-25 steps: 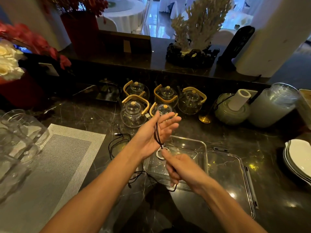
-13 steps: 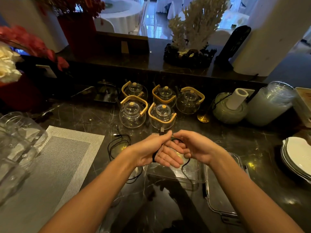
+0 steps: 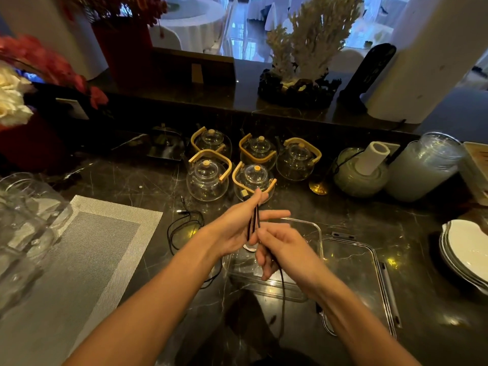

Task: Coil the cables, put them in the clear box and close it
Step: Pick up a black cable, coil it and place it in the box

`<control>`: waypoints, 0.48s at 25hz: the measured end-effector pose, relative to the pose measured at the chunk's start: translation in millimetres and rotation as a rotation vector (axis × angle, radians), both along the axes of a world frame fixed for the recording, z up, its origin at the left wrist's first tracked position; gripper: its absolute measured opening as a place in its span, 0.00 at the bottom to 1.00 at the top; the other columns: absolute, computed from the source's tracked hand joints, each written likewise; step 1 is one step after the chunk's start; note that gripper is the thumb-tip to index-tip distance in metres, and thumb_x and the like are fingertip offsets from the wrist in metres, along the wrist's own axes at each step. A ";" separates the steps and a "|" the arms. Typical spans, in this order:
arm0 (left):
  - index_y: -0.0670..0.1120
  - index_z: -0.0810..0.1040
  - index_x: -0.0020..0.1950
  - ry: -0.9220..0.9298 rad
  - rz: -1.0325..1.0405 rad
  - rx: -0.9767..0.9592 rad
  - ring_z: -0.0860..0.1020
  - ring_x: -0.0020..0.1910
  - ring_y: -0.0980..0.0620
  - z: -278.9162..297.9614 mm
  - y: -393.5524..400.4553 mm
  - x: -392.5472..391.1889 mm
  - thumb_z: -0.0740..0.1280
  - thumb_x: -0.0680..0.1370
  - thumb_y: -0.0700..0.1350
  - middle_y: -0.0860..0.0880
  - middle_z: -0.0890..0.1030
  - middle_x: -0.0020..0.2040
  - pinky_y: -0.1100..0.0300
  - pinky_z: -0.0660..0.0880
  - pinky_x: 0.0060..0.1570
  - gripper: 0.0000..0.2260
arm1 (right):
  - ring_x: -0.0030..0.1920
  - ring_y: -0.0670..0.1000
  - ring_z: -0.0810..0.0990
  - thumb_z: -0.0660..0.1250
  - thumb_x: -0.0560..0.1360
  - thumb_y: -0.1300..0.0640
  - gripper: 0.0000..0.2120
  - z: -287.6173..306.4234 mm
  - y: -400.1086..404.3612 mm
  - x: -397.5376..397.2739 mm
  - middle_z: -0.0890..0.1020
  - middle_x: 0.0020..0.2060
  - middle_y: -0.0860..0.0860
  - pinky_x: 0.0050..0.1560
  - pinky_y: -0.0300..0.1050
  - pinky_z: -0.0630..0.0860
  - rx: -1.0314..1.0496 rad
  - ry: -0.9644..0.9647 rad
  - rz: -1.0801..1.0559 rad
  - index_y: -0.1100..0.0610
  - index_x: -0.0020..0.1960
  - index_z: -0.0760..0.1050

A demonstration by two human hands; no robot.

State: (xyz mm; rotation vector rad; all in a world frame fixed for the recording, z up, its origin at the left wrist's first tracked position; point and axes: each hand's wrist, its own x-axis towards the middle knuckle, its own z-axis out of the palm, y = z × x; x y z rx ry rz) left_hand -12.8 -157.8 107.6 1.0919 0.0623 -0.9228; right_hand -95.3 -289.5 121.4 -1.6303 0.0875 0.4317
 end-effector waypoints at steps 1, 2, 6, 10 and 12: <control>0.55 0.57 0.78 -0.001 0.008 -0.063 0.84 0.58 0.43 -0.7 -0.9 -1.9 0.54 0.83 0.61 0.43 0.83 0.63 0.60 0.79 0.36 0.25 | 0.26 0.50 0.76 0.59 0.85 0.51 0.15 -6.8 -1.9 -4.2 0.79 0.30 0.54 0.34 0.49 0.77 0.000 0.002 -0.021 0.58 0.49 0.80; 0.54 0.58 0.77 0.000 0.039 -0.110 0.83 0.60 0.42 -0.9 -3.2 -3.6 0.54 0.83 0.59 0.42 0.83 0.63 0.58 0.81 0.40 0.24 | 0.25 0.50 0.76 0.60 0.84 0.50 0.16 -12.9 -3.6 -6.8 0.79 0.29 0.54 0.35 0.49 0.76 0.003 0.011 -0.047 0.59 0.48 0.81; 0.40 0.66 0.76 0.060 0.240 -0.293 0.87 0.46 0.46 -4.2 -8.7 -4.9 0.55 0.85 0.51 0.41 0.86 0.48 0.61 0.83 0.40 0.23 | 0.22 0.51 0.71 0.63 0.79 0.37 0.28 -30.8 -8.6 -14.7 0.72 0.22 0.54 0.34 0.46 0.77 -0.014 0.157 -0.059 0.59 0.34 0.77; 0.37 0.70 0.73 0.176 0.108 -0.538 0.72 0.18 0.59 4.8 3.3 -0.3 0.55 0.85 0.51 0.51 0.80 0.33 0.71 0.61 0.16 0.23 | 0.24 0.46 0.64 0.70 0.77 0.40 0.23 -57.1 -30.2 -13.7 0.64 0.25 0.49 0.26 0.39 0.69 0.207 0.355 0.063 0.51 0.31 0.67; 0.38 0.73 0.67 0.145 -0.037 -0.584 0.72 0.17 0.59 8.7 11.5 -0.5 0.53 0.85 0.52 0.51 0.79 0.30 0.71 0.59 0.15 0.21 | 0.23 0.43 0.61 0.77 0.72 0.45 0.20 -65.3 -47.1 -1.6 0.64 0.26 0.46 0.20 0.34 0.61 0.355 0.437 0.050 0.51 0.34 0.69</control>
